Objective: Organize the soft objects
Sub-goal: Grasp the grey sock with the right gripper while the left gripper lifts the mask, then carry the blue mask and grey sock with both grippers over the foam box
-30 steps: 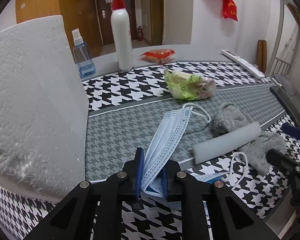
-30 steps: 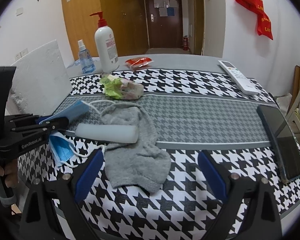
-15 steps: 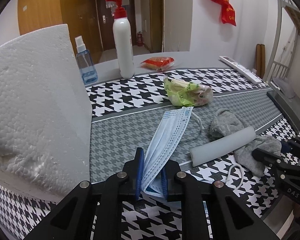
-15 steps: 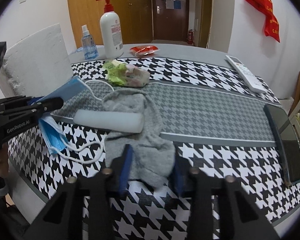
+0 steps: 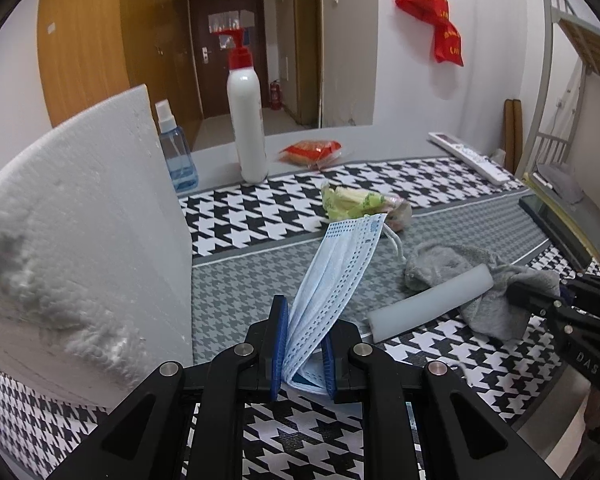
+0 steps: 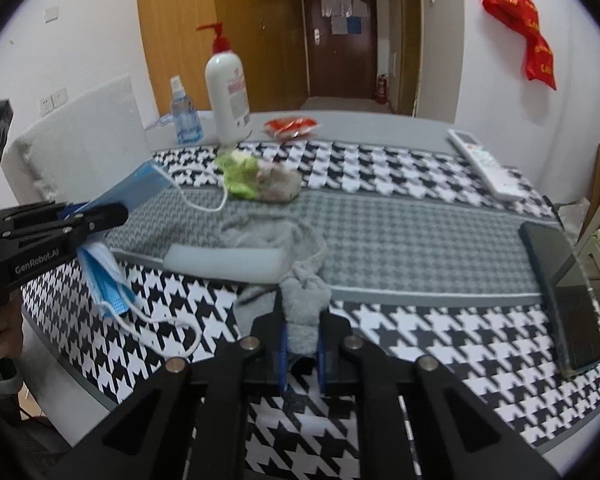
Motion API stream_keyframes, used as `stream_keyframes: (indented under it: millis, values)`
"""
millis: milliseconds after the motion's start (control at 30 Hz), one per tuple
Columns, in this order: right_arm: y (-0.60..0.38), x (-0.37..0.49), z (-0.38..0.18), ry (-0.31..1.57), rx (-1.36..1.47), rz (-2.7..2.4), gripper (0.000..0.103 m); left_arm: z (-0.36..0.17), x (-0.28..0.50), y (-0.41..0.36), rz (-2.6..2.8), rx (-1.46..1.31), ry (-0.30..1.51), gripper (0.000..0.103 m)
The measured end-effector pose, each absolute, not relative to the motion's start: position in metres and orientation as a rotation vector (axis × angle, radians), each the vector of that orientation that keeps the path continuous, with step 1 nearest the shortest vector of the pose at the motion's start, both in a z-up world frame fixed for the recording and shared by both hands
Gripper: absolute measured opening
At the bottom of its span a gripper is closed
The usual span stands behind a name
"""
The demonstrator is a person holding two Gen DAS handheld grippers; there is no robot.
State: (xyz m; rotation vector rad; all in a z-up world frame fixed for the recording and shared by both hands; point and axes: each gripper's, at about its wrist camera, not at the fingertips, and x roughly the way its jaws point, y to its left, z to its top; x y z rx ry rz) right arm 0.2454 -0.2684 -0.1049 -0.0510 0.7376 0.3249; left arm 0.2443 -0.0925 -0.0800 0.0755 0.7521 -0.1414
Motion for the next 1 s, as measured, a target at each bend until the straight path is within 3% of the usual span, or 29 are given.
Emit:
stream_keyframes:
  millis: [1000]
  values:
    - [-0.273, 0.219, -0.031, 0.516, -0.037, 0.275, 0.014, -0.036, 0.205, -0.087, -0.164, 0.088, 0.614, 0.017]
